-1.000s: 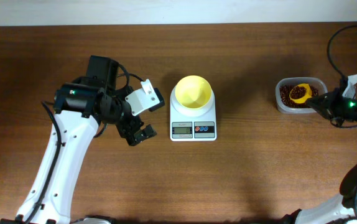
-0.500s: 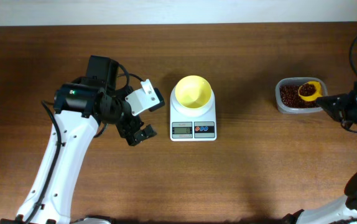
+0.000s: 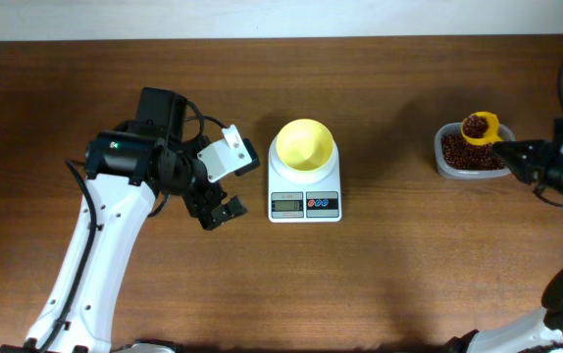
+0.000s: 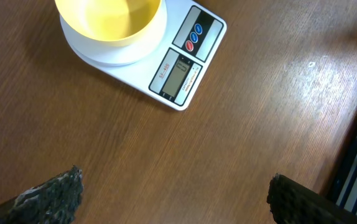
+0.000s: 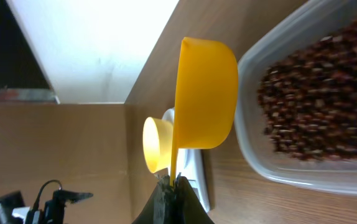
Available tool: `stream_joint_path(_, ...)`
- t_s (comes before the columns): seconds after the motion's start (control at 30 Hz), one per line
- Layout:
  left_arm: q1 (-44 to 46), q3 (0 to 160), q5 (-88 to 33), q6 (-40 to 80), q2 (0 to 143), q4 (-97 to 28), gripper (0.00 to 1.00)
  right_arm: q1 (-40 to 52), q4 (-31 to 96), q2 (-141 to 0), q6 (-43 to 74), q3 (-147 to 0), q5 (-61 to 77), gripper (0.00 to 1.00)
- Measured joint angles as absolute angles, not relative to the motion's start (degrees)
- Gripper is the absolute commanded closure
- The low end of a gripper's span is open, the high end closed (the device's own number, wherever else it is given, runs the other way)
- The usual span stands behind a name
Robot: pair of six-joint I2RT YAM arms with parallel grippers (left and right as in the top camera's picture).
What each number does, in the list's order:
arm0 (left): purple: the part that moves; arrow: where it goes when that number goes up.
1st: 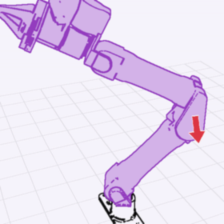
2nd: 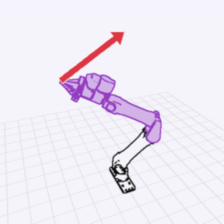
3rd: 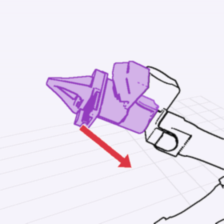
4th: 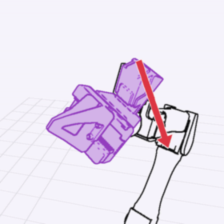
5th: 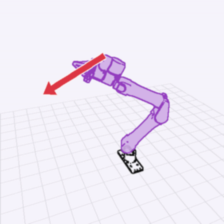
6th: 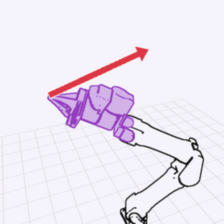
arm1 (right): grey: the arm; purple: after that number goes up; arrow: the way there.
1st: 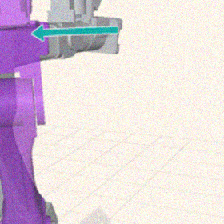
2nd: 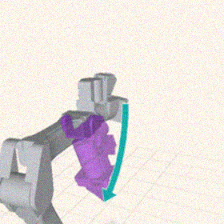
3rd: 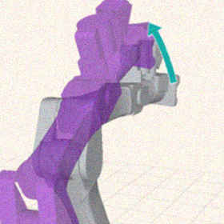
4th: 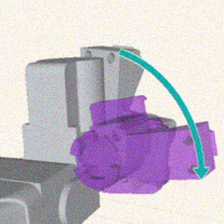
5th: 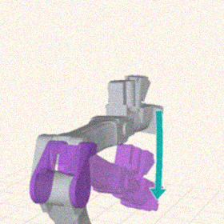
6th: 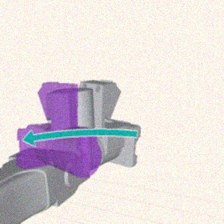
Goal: Scoop item into bowl and weigh 50g on scale
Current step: 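Carry the filled scoop left over the yellow bowl on the scale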
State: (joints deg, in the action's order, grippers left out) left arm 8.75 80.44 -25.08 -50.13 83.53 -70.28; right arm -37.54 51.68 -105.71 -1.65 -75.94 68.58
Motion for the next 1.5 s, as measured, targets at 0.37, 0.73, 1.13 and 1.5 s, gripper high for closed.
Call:
stream_joint_path(0.37,8.8,80.4,-25.1,-50.1,83.5,-70.3,0.01,-21.4,51.5,-105.7,-1.7,-75.9,70.4,0.96)
stream_joint_path(0.73,8.8,80.4,-25.1,-50.1,83.5,-70.3,0.01,-9.7,47.4,-105.7,0.1,-75.9,72.7,0.96)
stream_joint_path(1.13,8.8,80.4,-25.1,-50.1,83.5,-70.3,0.01,-1.0,38.3,-105.7,2.8,-75.8,72.7,0.96)
stream_joint_path(1.5,8.8,80.4,-25.1,-50.1,83.5,-70.3,0.01,0.1,30.5,-105.7,2.3,-75.8,68.0,0.96)
